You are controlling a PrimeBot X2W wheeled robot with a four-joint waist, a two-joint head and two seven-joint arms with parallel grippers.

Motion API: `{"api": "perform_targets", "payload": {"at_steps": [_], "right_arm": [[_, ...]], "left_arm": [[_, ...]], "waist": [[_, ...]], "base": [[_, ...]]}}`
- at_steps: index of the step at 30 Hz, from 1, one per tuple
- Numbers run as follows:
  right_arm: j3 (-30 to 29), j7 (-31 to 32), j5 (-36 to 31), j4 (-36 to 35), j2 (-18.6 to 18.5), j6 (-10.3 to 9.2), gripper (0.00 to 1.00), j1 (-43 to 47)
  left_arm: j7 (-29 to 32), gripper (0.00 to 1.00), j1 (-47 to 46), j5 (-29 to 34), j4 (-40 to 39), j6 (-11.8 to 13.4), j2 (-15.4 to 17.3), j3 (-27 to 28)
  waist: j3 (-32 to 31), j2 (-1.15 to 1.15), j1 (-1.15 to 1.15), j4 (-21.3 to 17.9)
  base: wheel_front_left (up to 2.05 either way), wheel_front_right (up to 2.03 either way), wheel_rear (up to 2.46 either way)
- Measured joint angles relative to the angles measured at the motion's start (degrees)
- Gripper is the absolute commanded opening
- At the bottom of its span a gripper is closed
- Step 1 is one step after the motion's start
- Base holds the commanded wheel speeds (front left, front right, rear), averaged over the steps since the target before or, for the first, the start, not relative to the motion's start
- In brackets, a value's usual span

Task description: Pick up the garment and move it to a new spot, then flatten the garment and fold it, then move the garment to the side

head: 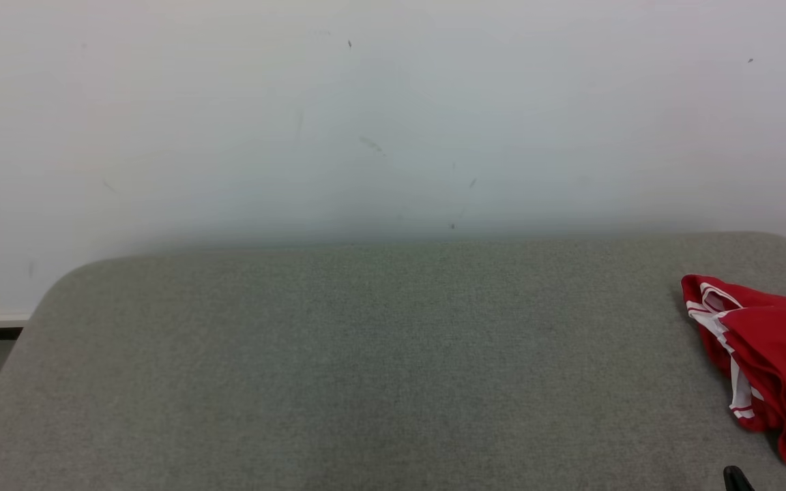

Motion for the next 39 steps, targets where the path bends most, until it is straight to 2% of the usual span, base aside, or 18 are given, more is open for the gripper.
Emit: {"api": "perform_targets", "payload": {"at_steps": [2, 22, 39], "right_arm": [[0.0, 0.42, 0.58, 0.65, 0.52, 0.0, 0.0, 0.08], [-1.45, 5.67, 20.36, 0.77, 2.27, 0.0, 0.0, -2.77], [-2.59, 9.36, 33.77, 0.75, 3.32, -0.01, 0.0, -5.44]], "left_arm": [[0.15, 0.0, 0.04, -0.9, 0.29, -0.08, -0.02, -0.05], [4.36, 0.0, -4.35, -24.15, 2.13, -4.56, 0.83, 1.77], [7.51, 0.0, -8.12, -39.51, 3.38, -7.61, 1.56, 3.47]], "waist": [[0.09, 0.0, 0.0, 0.04], [1.13, 0.0, 0.0, 0.64], [2.0, 0.0, 0.0, 1.14]], "base": [[0.0, 0.0, 0.0], [0.0, 0.0, 0.0], [0.0, 0.0, 0.0]]}}
